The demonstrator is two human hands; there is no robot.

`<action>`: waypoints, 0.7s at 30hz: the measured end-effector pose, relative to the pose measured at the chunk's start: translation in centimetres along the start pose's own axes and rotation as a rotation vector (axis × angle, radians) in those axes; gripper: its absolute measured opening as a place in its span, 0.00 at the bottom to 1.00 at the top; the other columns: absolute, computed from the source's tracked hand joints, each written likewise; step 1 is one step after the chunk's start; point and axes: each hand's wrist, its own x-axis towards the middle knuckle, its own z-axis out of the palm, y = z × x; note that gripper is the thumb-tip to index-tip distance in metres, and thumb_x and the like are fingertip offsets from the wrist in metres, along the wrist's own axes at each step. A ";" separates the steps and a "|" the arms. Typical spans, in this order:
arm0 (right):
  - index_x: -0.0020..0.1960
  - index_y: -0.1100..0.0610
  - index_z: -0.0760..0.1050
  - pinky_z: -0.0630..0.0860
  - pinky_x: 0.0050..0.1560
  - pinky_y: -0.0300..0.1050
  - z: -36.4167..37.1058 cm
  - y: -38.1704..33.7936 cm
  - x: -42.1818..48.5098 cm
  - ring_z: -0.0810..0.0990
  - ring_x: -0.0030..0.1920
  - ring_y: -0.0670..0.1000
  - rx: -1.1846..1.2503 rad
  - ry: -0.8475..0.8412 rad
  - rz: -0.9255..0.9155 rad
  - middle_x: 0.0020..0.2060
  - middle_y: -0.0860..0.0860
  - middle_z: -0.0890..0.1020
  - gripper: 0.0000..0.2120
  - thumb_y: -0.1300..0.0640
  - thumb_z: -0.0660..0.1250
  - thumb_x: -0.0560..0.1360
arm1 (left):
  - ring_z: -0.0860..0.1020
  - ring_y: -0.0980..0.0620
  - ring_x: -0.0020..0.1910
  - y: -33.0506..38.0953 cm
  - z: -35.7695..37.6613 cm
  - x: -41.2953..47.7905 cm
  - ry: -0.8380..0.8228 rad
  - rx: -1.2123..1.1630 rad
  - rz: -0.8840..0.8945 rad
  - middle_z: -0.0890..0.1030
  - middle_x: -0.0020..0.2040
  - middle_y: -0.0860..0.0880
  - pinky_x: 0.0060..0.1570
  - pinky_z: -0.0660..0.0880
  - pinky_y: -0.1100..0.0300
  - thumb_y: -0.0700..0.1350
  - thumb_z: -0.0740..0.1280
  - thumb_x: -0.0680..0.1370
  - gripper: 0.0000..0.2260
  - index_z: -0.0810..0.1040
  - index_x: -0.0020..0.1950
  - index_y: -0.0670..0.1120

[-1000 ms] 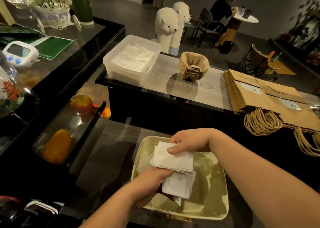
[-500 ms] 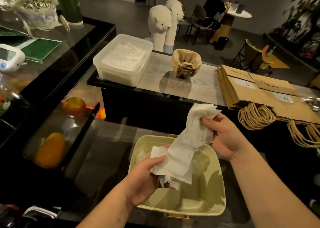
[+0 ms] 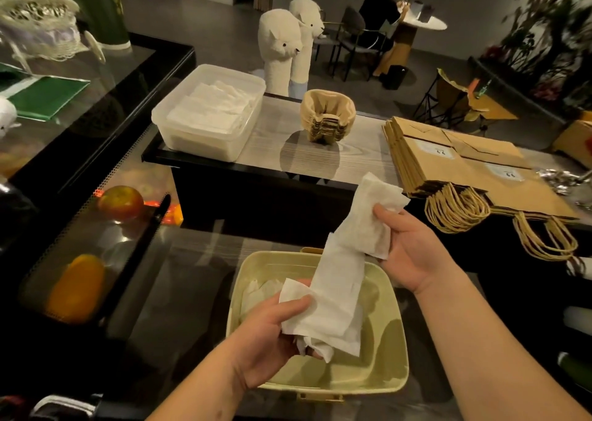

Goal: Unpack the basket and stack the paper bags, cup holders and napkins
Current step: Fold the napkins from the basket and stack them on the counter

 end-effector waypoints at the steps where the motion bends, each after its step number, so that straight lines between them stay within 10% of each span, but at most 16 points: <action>1: 0.67 0.59 0.76 0.75 0.66 0.65 0.0 -0.1 0.1 0.81 0.63 0.62 -0.001 0.020 -0.022 0.62 0.60 0.82 0.20 0.59 0.68 0.75 | 0.83 0.49 0.39 0.1 0.1 -0.1 -0.003 -0.001 -0.002 0.85 0.50 0.42 0.34 0.77 0.56 0.44 0.68 0.77 0.17 0.78 0.66 0.42; 5: 0.70 0.55 0.73 0.78 0.64 0.58 -0.7 -1.4 -0.4 0.82 0.63 0.56 0.168 0.123 -0.150 0.64 0.56 0.82 0.23 0.58 0.67 0.75 | 0.84 0.48 0.37 0.5 0.5 -0.8 0.025 -0.108 -0.002 0.86 0.48 0.42 0.31 0.78 0.55 0.45 0.67 0.76 0.18 0.80 0.65 0.43; 10: 0.60 0.60 0.81 0.84 0.39 0.47 -0.7 -1.7 -6.9 0.87 0.42 0.52 -0.101 -0.075 -0.085 0.45 0.57 0.85 0.27 0.53 0.82 0.64 | 0.86 0.44 0.45 1.0 0.4 -0.9 0.106 -0.162 0.104 0.86 0.55 0.41 0.43 0.82 0.47 0.46 0.64 0.80 0.14 0.80 0.64 0.46; 15: 0.45 0.55 0.87 0.83 0.47 0.46 1.5 2.7 -9.0 0.86 0.51 0.54 -0.676 -0.104 -0.114 0.47 0.55 0.87 0.20 0.78 0.70 0.69 | 0.85 0.44 0.51 1.3 0.4 -0.4 0.200 -0.092 0.286 0.86 0.58 0.43 0.43 0.81 0.52 0.49 0.64 0.80 0.17 0.77 0.68 0.50; 21: 0.53 0.52 0.85 0.82 0.53 0.45 3.1 5.0 -8.6 0.86 0.53 0.49 -0.629 -0.013 -0.056 0.50 0.50 0.87 0.13 0.66 0.72 0.73 | 0.85 0.49 0.45 1.5 1.0 -0.1 0.266 -0.060 0.440 0.86 0.56 0.44 0.39 0.79 0.56 0.50 0.65 0.76 0.17 0.79 0.65 0.52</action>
